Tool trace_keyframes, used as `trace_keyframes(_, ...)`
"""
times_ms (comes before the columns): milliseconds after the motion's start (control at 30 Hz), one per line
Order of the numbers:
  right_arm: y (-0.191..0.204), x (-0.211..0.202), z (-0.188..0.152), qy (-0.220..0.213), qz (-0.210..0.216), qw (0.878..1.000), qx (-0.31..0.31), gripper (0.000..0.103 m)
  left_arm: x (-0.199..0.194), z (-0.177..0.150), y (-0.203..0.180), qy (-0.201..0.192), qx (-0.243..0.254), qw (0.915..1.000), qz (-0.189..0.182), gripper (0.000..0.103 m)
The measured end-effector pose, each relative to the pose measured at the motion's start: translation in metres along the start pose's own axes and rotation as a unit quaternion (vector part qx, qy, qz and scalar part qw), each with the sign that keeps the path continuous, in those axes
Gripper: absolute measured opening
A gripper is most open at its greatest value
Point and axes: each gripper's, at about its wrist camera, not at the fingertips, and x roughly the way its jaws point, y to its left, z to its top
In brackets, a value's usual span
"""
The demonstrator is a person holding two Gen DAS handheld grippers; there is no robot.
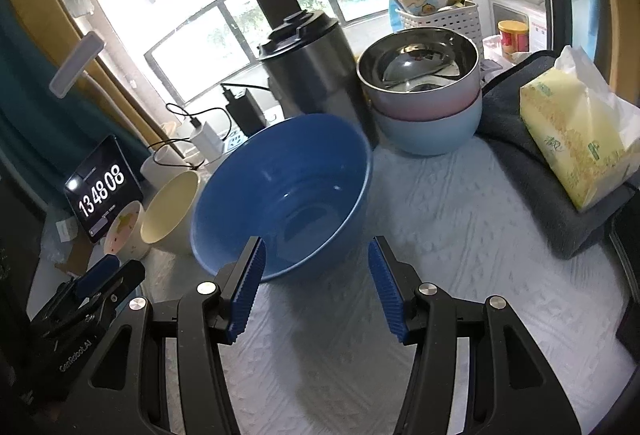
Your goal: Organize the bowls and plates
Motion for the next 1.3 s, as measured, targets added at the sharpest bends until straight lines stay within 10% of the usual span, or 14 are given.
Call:
trace_keyframes(1133, -0.039, 0.073, 0.003, 0.036, -0.017, 0.999, 0.024, 0.044, 0.086, -0.010, -0.030, 0.062, -0.003, 0.9979, -0.018, 0.063)
trace_keyframes(1300, -0.040, 0.076, 0.001, 0.041, -0.017, 0.999, 0.026, 0.040, 0.094, -0.013, -0.030, 0.074, 0.000, 0.9970, -0.024, 0.048)
